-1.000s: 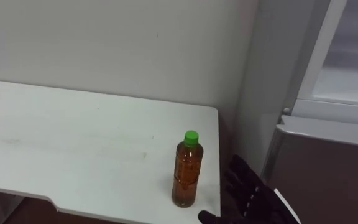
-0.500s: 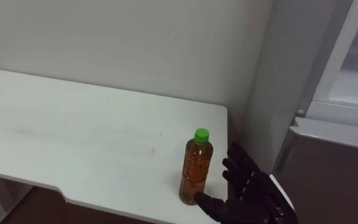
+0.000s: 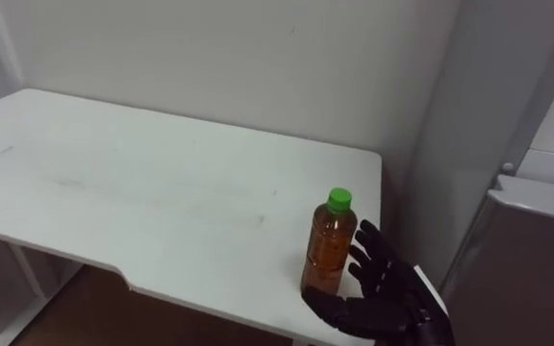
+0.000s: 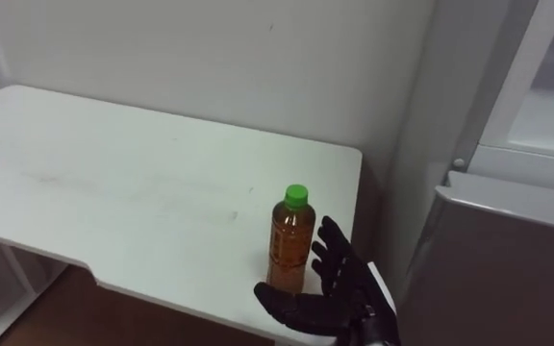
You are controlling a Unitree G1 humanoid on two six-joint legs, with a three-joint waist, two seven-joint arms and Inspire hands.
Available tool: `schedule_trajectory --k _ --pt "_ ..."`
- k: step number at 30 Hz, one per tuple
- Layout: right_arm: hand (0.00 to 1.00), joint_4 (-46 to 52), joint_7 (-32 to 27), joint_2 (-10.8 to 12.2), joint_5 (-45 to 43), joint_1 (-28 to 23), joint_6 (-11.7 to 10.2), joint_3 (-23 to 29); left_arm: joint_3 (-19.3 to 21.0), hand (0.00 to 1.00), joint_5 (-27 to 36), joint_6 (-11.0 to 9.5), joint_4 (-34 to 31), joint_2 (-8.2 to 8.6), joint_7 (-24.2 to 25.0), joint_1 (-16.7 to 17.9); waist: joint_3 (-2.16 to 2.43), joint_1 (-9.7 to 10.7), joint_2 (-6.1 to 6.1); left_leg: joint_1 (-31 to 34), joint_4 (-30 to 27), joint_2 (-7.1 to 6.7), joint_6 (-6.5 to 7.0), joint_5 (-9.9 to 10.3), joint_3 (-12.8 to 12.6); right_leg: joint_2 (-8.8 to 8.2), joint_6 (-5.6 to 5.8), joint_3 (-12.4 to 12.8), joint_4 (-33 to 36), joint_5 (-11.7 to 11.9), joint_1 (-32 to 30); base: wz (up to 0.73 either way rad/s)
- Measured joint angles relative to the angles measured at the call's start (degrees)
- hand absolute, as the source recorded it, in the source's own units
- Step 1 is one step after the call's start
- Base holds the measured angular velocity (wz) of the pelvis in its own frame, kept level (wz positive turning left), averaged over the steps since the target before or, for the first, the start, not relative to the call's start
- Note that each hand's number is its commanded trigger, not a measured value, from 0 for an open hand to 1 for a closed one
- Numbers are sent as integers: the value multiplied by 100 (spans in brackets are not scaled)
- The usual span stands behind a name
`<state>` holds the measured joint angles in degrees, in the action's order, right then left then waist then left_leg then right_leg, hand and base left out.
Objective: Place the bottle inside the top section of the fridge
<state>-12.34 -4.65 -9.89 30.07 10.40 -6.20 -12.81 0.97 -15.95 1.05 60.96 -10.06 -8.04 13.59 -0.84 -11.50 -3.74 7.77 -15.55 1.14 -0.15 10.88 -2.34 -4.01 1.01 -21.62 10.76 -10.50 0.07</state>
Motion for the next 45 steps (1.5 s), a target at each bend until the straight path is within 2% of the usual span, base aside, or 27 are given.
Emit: schedule_trajectory --k 6,15,26,38,45 --pt "0 -563 -234 37 -20 508 1 -1 -7 0 0 128 -91 1 19 -96 22 5 50 81 -24 -5 -5 -32 58 -15 -1 -84 68 0 -74 5" --pt "0 -577 -472 36 -39 549 7 -3 -79 0 1 255 -138 1 14 -100 -4 -3 94 106 -5 -47 30 -64 63 -73 0 -147 116 0 -121 0" --pt "0 -778 -696 28 -122 871 7 -72 -247 0 2 273 -125 9 23 -158 -17 -12 114 169 -2 -95 79 -111 60 -152 3 -210 202 1 -211 0" --pt "0 -937 -791 24 -448 1117 7 -167 -407 0 5 391 -146 23 223 -160 -8 -33 225 171 30 -100 75 -130 68 -156 5 -217 209 0 -220 0" --pt "0 -1391 -975 25 -534 1255 7 -179 -580 0 9 404 -150 24 197 -186 -9 -143 220 217 33 -142 69 -186 226 -169 5 -337 206 -1 -201 10"
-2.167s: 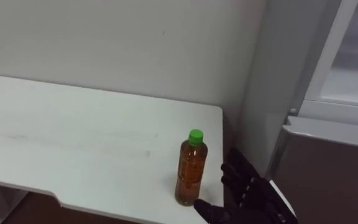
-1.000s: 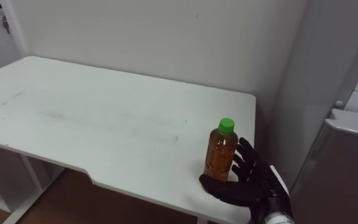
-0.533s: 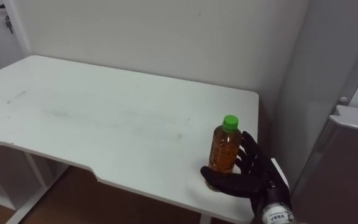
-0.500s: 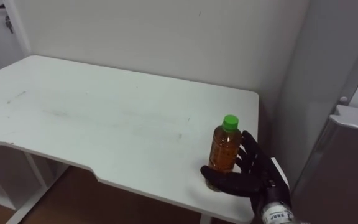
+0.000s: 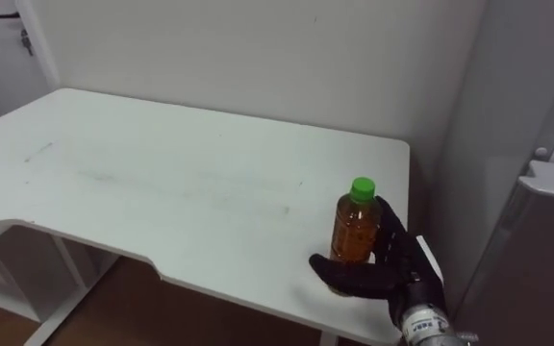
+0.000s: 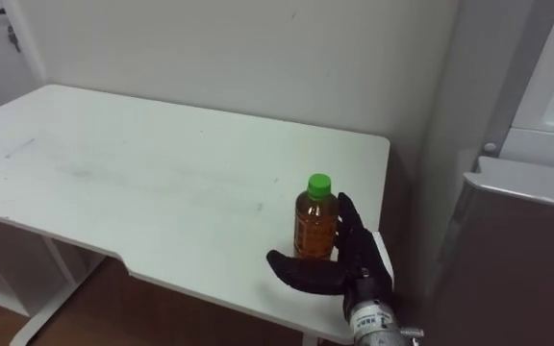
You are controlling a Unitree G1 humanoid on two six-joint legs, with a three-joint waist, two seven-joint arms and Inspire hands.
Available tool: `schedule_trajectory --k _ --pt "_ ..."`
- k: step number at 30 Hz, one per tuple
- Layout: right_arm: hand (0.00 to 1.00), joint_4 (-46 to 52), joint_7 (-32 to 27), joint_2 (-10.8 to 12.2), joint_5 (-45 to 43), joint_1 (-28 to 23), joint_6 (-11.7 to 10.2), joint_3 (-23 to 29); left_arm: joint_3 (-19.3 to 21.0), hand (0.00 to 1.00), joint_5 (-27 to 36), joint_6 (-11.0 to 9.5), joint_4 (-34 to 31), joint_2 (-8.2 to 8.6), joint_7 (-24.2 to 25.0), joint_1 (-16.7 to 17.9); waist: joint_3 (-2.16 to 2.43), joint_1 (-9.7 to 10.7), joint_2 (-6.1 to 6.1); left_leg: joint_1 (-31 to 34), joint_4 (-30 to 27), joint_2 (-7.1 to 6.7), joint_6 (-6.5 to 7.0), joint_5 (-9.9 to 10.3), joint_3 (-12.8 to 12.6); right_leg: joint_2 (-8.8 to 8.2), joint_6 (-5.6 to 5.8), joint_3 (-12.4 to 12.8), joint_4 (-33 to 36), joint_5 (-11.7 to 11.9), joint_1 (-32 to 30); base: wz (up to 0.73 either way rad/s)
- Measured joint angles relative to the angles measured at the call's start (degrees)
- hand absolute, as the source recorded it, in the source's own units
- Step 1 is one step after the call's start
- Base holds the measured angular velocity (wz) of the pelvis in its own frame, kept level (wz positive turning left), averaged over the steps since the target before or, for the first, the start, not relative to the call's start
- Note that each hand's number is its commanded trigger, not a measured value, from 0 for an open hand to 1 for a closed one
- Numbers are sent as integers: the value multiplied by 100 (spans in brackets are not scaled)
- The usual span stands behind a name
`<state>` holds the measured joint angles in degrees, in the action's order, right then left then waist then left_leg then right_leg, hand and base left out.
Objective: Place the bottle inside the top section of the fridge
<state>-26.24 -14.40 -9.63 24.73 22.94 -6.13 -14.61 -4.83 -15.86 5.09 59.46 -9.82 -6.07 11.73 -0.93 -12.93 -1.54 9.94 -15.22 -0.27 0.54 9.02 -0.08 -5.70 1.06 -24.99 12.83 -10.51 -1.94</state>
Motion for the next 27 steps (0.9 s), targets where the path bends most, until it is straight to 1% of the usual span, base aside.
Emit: schedule_trajectory --k 2,4,6,11,13,15,19,27 --pt "0 -135 -16 -4 43 43 18 3 -110 0 0 10 5 7 -1 -30 0 -9 -4 19 53 -24 13 -58 29 -24 1 -40 2 -1 -24 15" --pt "0 -219 -75 -4 167 110 67 2 -111 0 -2 40 10 20 -1 -55 -1 -20 -6 33 97 -40 21 -101 36 -39 1 -46 7 0 -47 5" --pt "0 -267 -109 -5 207 146 73 2 -109 0 -3 85 9 21 -5 -69 -2 -30 -6 34 95 -42 23 -103 36 -41 1 -46 10 0 -46 0" --pt "0 -535 -138 -4 179 236 74 4 -100 0 0 89 -46 20 -4 -74 -4 -32 -3 52 85 -50 19 -106 72 -34 5 -46 -10 -4 -41 3" --pt "0 -773 -171 -8 179 304 76 13 -101 0 12 88 -48 20 -4 -79 -9 -28 2 55 70 -55 19 -107 91 -35 10 -83 -15 -9 -32 5" --pt "0 -805 -174 -17 172 310 71 16 -102 0 11 90 -44 21 -5 -77 -11 -17 3 57 65 -59 18 -107 101 -38 13 -108 -15 -15 -32 5" --pt "0 -818 -185 -137 174 313 71 15 -106 0 11 89 -46 21 -5 -84 -16 -13 -5 63 67 -85 12 -111 171 -59 22 -194 -8 -55 -13 9" --pt "0 -958 -211 -314 264 394 70 17 -114 0 51 87 -33 23 -8 -76 -23 -23 -10 59 74 -114 13 -112 217 -75 35 -190 8 -70 -20 1"
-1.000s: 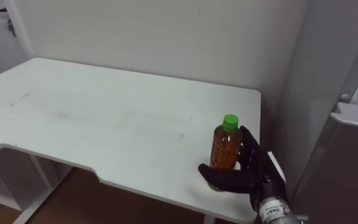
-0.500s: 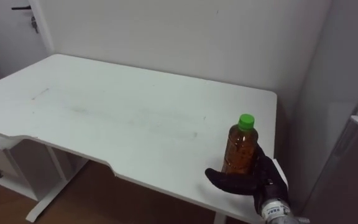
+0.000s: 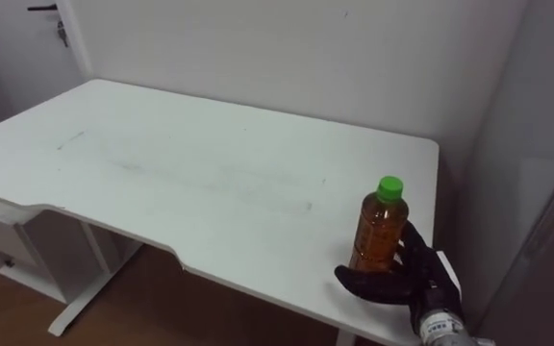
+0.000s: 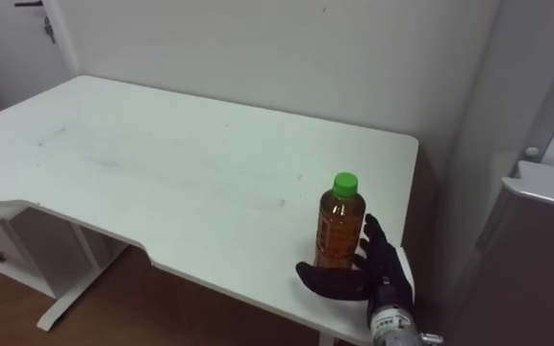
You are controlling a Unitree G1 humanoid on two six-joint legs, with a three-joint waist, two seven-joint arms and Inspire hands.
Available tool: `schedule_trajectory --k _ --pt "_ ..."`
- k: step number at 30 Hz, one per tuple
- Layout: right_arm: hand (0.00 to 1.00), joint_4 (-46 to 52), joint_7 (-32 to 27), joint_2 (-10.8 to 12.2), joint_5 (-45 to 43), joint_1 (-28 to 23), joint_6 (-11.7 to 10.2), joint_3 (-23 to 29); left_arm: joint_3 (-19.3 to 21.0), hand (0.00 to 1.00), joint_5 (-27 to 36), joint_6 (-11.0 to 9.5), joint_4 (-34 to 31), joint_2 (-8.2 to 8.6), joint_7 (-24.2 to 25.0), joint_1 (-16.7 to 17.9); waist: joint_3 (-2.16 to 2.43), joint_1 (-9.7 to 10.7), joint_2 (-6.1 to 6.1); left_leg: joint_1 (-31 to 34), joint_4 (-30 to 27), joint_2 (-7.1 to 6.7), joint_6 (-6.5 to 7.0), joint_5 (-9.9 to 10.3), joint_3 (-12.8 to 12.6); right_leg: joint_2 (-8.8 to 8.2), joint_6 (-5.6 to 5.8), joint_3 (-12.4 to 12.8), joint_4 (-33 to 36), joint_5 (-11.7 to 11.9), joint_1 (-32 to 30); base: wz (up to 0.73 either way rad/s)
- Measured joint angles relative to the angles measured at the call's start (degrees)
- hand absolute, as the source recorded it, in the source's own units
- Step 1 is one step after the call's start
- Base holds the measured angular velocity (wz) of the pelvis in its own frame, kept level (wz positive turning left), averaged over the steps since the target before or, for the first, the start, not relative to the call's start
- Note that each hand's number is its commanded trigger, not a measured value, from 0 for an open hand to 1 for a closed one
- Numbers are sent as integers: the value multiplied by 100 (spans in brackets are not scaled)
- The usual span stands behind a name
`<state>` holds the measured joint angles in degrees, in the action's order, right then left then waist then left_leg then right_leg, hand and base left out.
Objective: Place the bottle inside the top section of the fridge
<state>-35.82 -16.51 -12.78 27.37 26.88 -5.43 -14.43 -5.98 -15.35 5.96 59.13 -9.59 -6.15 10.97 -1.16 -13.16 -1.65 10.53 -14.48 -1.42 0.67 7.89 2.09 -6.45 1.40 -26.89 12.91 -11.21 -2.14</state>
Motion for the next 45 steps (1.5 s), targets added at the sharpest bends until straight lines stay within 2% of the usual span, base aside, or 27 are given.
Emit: schedule_trajectory --k 4,7,12,20,26,32,39,45 --pt "0 -30 -114 -105 7 14 -11 2 -97 0 1 -9 5 -2 0 -1 -18 -70 27 4 -1 -9 2 -1 11 -29 3 -6 65 -10 -39 0" --pt "0 -44 -239 -117 32 15 -91 19 -99 0 1 -28 4 -3 0 -3 -17 -118 28 70 -28 -20 7 -4 35 -47 4 -7 108 -24 -112 0" --pt "0 -135 -353 -170 28 74 -105 32 -99 0 3 -38 61 -4 0 -4 -18 -136 29 96 -29 -40 27 -17 36 -81 18 0 177 -36 -157 0" --pt "0 -169 -750 -148 -70 133 -105 32 -101 0 4 -110 66 -6 11 -4 -17 -164 28 118 -40 -46 44 -30 30 -109 23 7 219 -40 -192 0" --pt "0 -166 -1040 -146 -70 172 -102 27 -100 0 -14 -103 35 -15 10 -7 -16 -296 27 125 -39 -45 58 -39 27 -134 33 3 251 -52 -216 0" --pt "0 -166 -1080 -145 -76 557 -101 -10 -101 0 -48 -102 32 -22 17 -20 -7 -338 14 181 -28 -47 58 -71 30 -137 29 -15 270 -51 -278 1" --pt "0 -166 -1055 -144 -76 612 -101 -16 -104 0 -48 -103 50 -24 45 -17 -11 -429 -71 180 -26 -73 54 -77 42 -137 29 -44 270 -51 -257 1" --pt "0 -145 -1009 -42 -300 611 -101 -10 -104 0 -46 -100 105 -23 112 -16 -21 -437 -116 177 -41 -82 63 -82 53 -150 30 -64 288 -51 -235 0"
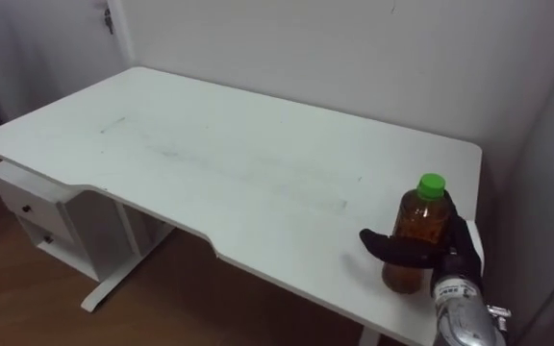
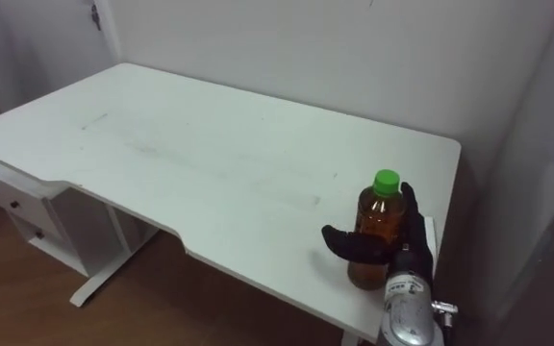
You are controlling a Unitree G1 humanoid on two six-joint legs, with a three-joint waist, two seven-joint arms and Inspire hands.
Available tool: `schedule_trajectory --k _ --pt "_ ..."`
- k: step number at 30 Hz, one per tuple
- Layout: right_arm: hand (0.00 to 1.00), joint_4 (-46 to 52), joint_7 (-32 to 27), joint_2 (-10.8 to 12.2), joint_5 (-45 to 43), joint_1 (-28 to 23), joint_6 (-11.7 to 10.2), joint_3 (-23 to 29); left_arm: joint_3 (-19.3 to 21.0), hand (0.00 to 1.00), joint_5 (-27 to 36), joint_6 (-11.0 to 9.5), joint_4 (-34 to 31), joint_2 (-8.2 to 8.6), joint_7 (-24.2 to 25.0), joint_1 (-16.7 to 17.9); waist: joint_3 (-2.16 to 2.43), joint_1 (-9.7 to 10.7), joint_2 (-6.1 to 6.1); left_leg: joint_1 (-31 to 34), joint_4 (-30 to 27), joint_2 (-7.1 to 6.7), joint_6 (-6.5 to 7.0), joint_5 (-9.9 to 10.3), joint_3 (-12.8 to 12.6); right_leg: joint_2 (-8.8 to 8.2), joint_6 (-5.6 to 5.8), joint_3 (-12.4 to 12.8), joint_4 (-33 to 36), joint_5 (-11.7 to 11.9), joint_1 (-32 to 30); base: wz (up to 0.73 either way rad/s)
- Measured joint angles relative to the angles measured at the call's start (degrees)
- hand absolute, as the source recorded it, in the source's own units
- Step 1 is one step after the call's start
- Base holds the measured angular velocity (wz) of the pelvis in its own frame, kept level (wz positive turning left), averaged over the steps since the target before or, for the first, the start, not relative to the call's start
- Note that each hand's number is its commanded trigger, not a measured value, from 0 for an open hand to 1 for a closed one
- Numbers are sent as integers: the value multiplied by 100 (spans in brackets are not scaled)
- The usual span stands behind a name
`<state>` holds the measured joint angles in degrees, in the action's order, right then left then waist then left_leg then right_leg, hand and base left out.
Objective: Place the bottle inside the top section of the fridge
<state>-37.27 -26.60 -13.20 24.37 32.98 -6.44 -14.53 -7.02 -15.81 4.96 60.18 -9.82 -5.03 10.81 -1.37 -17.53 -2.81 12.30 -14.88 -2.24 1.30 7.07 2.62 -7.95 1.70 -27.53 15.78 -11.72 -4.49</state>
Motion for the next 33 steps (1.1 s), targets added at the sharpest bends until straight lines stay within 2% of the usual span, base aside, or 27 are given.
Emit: schedule_trajectory --k 5,10,13,23,33 --pt "0 354 -23 39 -12 0 1 -3 0 0 0 49 0 -1 29 8 -3 -20 7 6 -4 0 1 -3 1 -2 0 -4 0 0 -6 0" --pt "0 512 -59 257 -16 2 0 -14 -4 0 2 55 -2 -1 29 -15 -6 -20 11 6 3 -4 2 -3 4 -7 1 -12 2 -1 -11 0" --pt "0 460 -7 259 -10 2 1 -14 -14 0 2 70 -7 -1 29 -12 -12 -16 21 6 -1 -28 4 -5 73 -18 8 -28 7 -5 1 5" --pt "0 182 201 233 -3 0 5 -146 -21 0 -1 85 -25 -3 18 -10 -24 -20 40 14 1 -50 16 -14 77 -64 24 -31 84 -24 -47 0" --pt "0 -155 421 206 -4 0 2 -211 -15 0 1 -79 -50 -3 19 -57 -33 -23 53 33 5 -53 25 -21 83 -71 24 -46 74 -25 -61 0"
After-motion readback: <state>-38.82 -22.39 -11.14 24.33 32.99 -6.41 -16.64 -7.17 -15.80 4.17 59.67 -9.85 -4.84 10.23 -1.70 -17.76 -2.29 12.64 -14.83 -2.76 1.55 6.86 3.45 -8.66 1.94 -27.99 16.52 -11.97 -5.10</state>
